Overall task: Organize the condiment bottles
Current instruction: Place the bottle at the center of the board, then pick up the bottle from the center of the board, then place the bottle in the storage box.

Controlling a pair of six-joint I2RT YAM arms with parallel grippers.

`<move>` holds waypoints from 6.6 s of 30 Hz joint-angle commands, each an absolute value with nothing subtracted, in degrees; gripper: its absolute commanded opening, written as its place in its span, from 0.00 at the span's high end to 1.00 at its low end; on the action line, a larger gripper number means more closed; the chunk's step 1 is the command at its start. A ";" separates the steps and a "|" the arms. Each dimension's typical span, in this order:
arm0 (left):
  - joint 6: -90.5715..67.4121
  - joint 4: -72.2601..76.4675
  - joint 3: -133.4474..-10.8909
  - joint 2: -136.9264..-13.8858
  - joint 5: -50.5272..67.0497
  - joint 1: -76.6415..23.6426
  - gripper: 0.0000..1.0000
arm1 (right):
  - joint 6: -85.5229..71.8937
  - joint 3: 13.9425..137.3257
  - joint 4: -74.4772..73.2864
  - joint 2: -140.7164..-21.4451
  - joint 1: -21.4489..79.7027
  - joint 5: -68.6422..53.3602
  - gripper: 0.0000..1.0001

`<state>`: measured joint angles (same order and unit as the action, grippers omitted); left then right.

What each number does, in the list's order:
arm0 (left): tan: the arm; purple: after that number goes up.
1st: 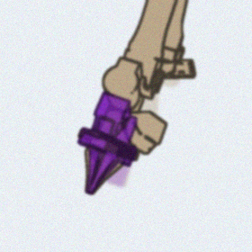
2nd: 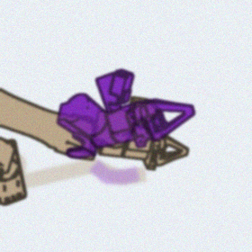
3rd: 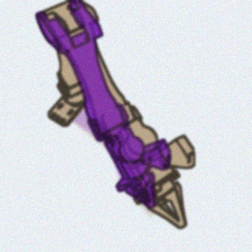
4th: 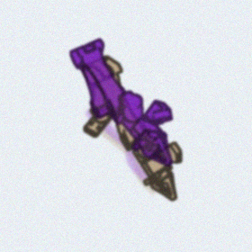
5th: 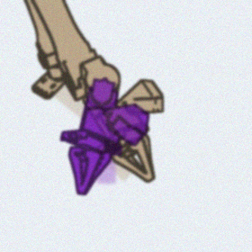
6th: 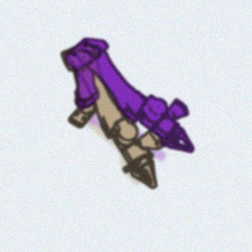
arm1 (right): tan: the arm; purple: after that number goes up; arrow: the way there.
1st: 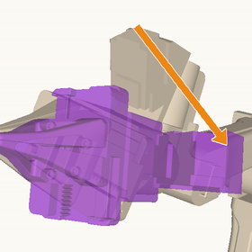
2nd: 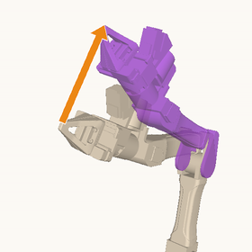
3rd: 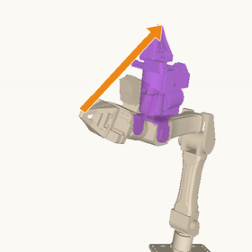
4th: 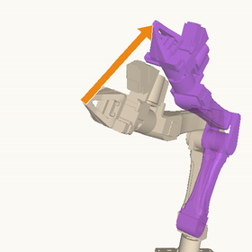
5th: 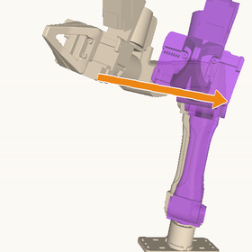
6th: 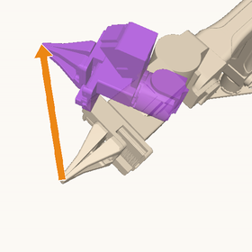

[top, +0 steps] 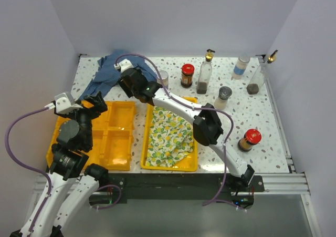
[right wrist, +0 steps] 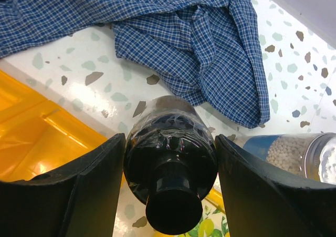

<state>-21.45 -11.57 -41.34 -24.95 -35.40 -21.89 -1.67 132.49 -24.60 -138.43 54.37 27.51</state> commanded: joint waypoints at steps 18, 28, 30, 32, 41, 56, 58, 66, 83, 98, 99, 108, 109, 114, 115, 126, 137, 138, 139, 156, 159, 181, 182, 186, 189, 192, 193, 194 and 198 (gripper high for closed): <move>-20.74 -8.26 -40.96 -24.96 -35.24 -21.62 0.07 | -7.03 134.30 -24.17 -139.75 50.36 20.21 0.46; -20.57 -8.26 -40.87 -25.75 -35.16 -21.36 0.07 | -8.26 134.56 -24.70 -140.01 50.01 19.95 0.25; -20.57 -8.26 -40.87 -25.93 -35.24 -21.36 0.07 | -8.17 135.09 -25.05 -139.05 50.01 19.78 0.22; -20.48 -8.35 -40.96 -26.19 -35.33 -21.36 0.07 | -8.00 135.00 -25.14 -137.30 50.01 19.34 0.21; -19.16 -7.65 -40.69 -28.38 -33.67 -21.36 0.07 | -10.02 124.04 -26.55 -119.38 50.10 14.26 0.13; -12.31 -21.26 -61.68 -61.24 -20.57 -21.27 0.05 | -18.37 68.60 -21.44 -63.86 50.19 7.30 0.01; -10.73 -22.32 -65.03 -67.13 -19.17 -21.27 0.04 | -18.46 64.88 -22.23 -59.00 50.27 8.08 0.01; -10.11 -23.81 -74.42 -83.31 -8.19 -18.72 0.03 | -15.65 57.22 -28.65 -44.75 50.27 14.23 0.02; -8.61 -26.54 -84.55 -103.08 -5.27 -18.28 0.07 | -14.59 53.53 -27.77 -41.92 50.27 13.18 0.01; -9.76 -26.46 -88.06 -107.93 -9.14 -18.28 0.32 | -13.89 53.79 -28.48 -40.43 50.19 15.73 0.01; -9.76 -26.28 -88.07 -108.02 -9.31 -18.28 0.33 | -13.97 53.96 -28.48 -40.43 50.27 15.65 0.01; -10.20 -27.24 -89.03 -110.21 -8.44 -18.28 0.27 | -14.85 55.10 -29.26 -39.99 50.27 15.38 0.01; -10.28 -27.16 -88.95 -110.13 -8.44 -18.37 0.27 | -14.94 55.28 -29.35 -39.82 50.27 15.29 0.02; -10.20 -27.33 -89.65 -110.56 -7.83 -18.28 0.32 | -15.56 55.37 -29.79 -38.85 50.27 15.47 0.01; -10.20 -27.59 -90.17 -110.65 -7.65 -18.28 0.37 | -15.64 55.55 -29.97 -38.76 50.36 15.56 0.02; -17.84 -30.32 -94.22 -106.98 -21.07 -18.28 1.00 | -16.35 56.86 -31.73 -37.71 50.27 15.65 0.01; -38.91 -42.25 -95.19 -97.39 -30.50 -9.70 1.00 | -16.61 58.10 -32.96 -38.85 50.27 15.47 0.01; -41.02 -43.58 -94.84 -95.90 -31.11 -8.36 1.00 | -16.61 57.83 -32.87 -38.76 50.27 15.56 0.01; -44.96 -46.47 -93.96 -95.19 -31.72 -5.83 1.00 | -16.79 57.75 -32.78 -38.76 50.27 15.56 0.01; -67.33 -62.50 -74.38 -74.45 -46.41 11.33 1.00 | -17.23 58.18 -33.13 -41.48 50.27 15.12 0.01; -65.84 -60.03 -71.29 -71.81 -45.88 15.37 1.00 | -17.49 58.80 -33.22 -42.10 50.27 14.51 0.01; -77.78 -66.54 -63.46 -66.18 -52.82 19.95 1.00 | -19.34 58.54 -33.40 -41.66 50.27 12.92 0.01; -77.44 -65.92 -62.59 -66.27 -52.21 20.04 1.00 | -19.25 58.71 -33.40 -41.83 50.27 12.66 0.01; -70.15 -57.76 -60.12 -65.92 -48.34 20.04 1.00 | -19.60 59.15 -33.75 -42.01 50.27 12.13 0.01; -71.19 -57.92 -59.24 -66.36 -48.69 20.04 1.00 | -19.69 58.80 -33.40 -41.66 50.27 12.22 0.01; -71.46 -57.66 -58.54 -67.23 -48.60 20.04 0.89 | -19.60 58.80 -33.57 -41.75 50.27 12.13 0.01; -71.46 -57.66 -58.19 -67.76 -48.60 19.95 0.82 | -19.69 58.80 -33.57 -41.75 50.27 12.22 0.01; -71.98 -57.66 -58.10 -68.11 -48.52 19.95 0.79 | -19.86 58.71 -33.57 -41.75 50.27 12.39 0.01; -71.90 -57.22 -57.22 -69.34 -48.25 19.95 0.64 | -20.21 58.45 -32.87 -41.75 50.27 11.08 0.02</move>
<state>-71.75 -60.29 -57.87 -68.55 -46.48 19.51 -19.31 56.58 -33.45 -42.30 50.24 12.43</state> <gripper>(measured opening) 0.638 0.986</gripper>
